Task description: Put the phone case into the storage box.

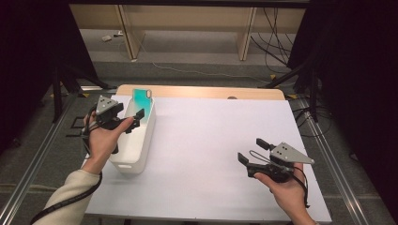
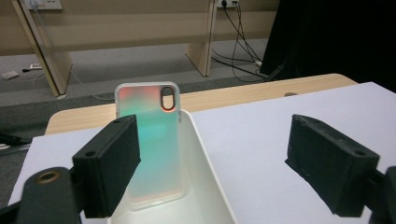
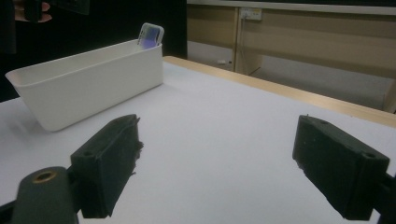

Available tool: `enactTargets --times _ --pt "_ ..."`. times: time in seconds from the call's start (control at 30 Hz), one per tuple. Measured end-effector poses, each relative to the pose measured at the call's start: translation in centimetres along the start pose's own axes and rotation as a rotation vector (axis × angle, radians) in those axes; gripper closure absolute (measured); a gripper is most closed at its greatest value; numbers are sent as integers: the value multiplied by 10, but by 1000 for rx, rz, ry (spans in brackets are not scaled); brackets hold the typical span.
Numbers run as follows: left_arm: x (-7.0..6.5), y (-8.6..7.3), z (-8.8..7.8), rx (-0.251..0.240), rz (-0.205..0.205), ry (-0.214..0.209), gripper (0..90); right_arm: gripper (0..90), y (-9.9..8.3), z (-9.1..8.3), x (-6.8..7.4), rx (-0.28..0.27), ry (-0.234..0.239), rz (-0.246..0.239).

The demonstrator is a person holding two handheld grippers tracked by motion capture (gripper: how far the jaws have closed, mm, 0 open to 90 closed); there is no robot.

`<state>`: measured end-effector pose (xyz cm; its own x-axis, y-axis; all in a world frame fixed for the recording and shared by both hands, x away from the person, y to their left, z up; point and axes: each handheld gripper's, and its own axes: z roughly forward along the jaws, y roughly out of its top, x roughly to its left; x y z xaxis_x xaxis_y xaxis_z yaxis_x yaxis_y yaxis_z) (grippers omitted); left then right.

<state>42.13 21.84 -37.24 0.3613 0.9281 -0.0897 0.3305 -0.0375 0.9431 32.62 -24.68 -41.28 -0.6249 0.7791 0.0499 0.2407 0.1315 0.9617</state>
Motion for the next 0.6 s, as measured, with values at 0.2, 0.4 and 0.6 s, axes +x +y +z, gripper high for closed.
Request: enactTargets --times 0.2,0.4,0.6 --pt "-7 0 -5 -8 2 -26 163 158 1 -2 0 13 -2 1" --pt "-12 -2 -9 -16 8 -49 161 158 1 -2 -1 13 -1 2" --pt "-13 -6 -15 -19 29 -73 161 158 1 -1 -2 10 -3 -9"
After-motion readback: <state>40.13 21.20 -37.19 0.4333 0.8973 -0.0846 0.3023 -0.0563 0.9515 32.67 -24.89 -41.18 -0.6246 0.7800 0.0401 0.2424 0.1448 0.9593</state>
